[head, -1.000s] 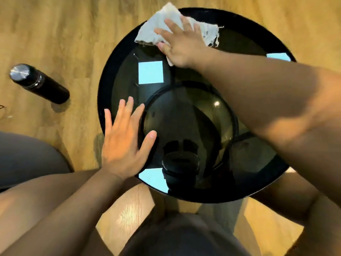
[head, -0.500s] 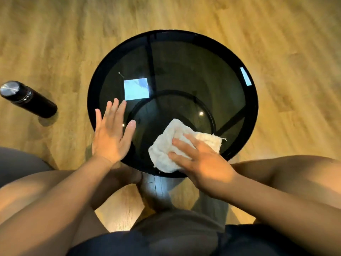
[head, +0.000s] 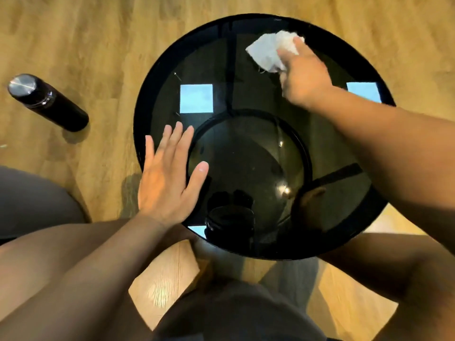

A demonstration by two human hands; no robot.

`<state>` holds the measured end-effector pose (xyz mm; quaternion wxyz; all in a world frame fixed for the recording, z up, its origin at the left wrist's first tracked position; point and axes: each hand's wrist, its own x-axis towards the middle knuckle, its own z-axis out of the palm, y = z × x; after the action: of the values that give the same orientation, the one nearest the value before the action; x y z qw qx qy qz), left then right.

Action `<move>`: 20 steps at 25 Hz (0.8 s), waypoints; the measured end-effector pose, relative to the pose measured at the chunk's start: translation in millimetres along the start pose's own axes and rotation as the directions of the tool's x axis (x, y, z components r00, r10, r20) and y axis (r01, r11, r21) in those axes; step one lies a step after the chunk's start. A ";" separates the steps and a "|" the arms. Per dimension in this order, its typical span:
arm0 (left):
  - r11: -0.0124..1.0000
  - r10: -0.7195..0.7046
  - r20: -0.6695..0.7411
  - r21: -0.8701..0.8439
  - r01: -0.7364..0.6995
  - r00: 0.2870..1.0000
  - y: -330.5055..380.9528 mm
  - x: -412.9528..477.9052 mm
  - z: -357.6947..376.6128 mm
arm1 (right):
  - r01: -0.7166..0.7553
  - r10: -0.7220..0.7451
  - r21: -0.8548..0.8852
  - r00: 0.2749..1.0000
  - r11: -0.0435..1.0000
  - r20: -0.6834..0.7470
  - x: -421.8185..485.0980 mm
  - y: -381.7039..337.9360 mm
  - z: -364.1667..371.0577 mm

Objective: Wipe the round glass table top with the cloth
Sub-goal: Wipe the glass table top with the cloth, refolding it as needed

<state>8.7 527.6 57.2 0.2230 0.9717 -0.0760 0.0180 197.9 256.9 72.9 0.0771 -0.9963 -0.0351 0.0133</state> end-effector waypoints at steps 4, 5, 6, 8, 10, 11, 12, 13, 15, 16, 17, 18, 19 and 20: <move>1.000 -0.026 -0.006 -0.012 0.026 1.000 -2.7 2.4 -0.6 | 0.032 -0.027 0.108 0.999 0.994 -0.047 65.7 -38.0 5.6; 1.000 -0.024 0.001 -0.004 0.024 1.000 -3.1 2.5 -0.7 | 0.072 -0.064 0.120 0.995 0.990 -0.070 70.4 -50.0 7.0; 1.000 -0.021 0.010 0.001 0.021 1.000 -3.7 2.0 -0.5 | 0.118 -0.108 0.119 0.990 0.986 -0.089 69.9 -61.1 8.6; 1.000 -0.023 0.025 0.007 0.023 0.999 -4.6 1.4 -1.0 | 0.231 -0.220 0.133 0.971 0.964 -0.088 56.4 -78.0 11.2; 1.000 -0.020 0.037 0.007 0.020 0.999 -4.3 2.0 -1.5 | 0.363 -0.359 0.156 0.932 0.919 -0.055 24.3 -81.6 12.4; 1.000 -0.017 0.041 0.006 0.017 0.999 -4.0 1.8 -1.7 | 0.438 -0.434 0.179 0.899 0.881 -0.062 1.6 -80.1 14.4; 1.000 -0.017 0.041 0.007 0.017 0.999 -3.9 1.4 -2.1 | 0.504 -0.500 0.207 0.863 0.839 -0.075 -24.5 -76.7 16.2; 1.000 -0.020 0.038 0.010 0.019 0.999 -3.6 1.4 -2.6 | 0.543 -0.539 0.239 0.837 0.805 -0.089 -53.3 -71.6 15.8; 0.999 -0.029 0.036 0.027 0.028 0.999 -3.9 2.5 -1.9 | 0.550 -0.555 0.309 0.828 0.776 -0.079 -111.8 -57.5 14.8; 0.999 -0.032 0.034 0.036 0.031 0.999 -3.0 2.2 -1.9 | 0.529 -0.550 0.329 0.835 0.782 -0.034 -143.8 -49.1 10.0; 0.998 -0.034 0.036 0.048 0.033 0.999 -1.7 1.6 -2.0 | 0.517 -0.551 0.326 0.834 0.792 0.015 -176.4 -37.4 2.9; 0.998 -0.035 0.038 0.061 0.032 0.999 -0.5 1.5 -1.9 | 0.529 -0.569 0.303 0.821 0.792 0.054 -206.9 -21.9 -4.5; 0.997 -0.034 0.038 0.074 0.031 0.999 0.4 1.6 -1.4 | 0.557 -0.599 0.275 0.795 0.784 0.098 -233.1 -3.6 -12.5; 0.996 -0.032 0.035 0.083 0.029 0.999 0.5 1.3 -1.0 | 0.583 -0.626 0.252 0.765 0.773 0.153 -253.3 16.0 -21.5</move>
<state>9.9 527.4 58.5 0.1816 0.9813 -0.0643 0.0000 -52.9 219.7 97.0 0.1669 -0.9108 -0.3626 0.1050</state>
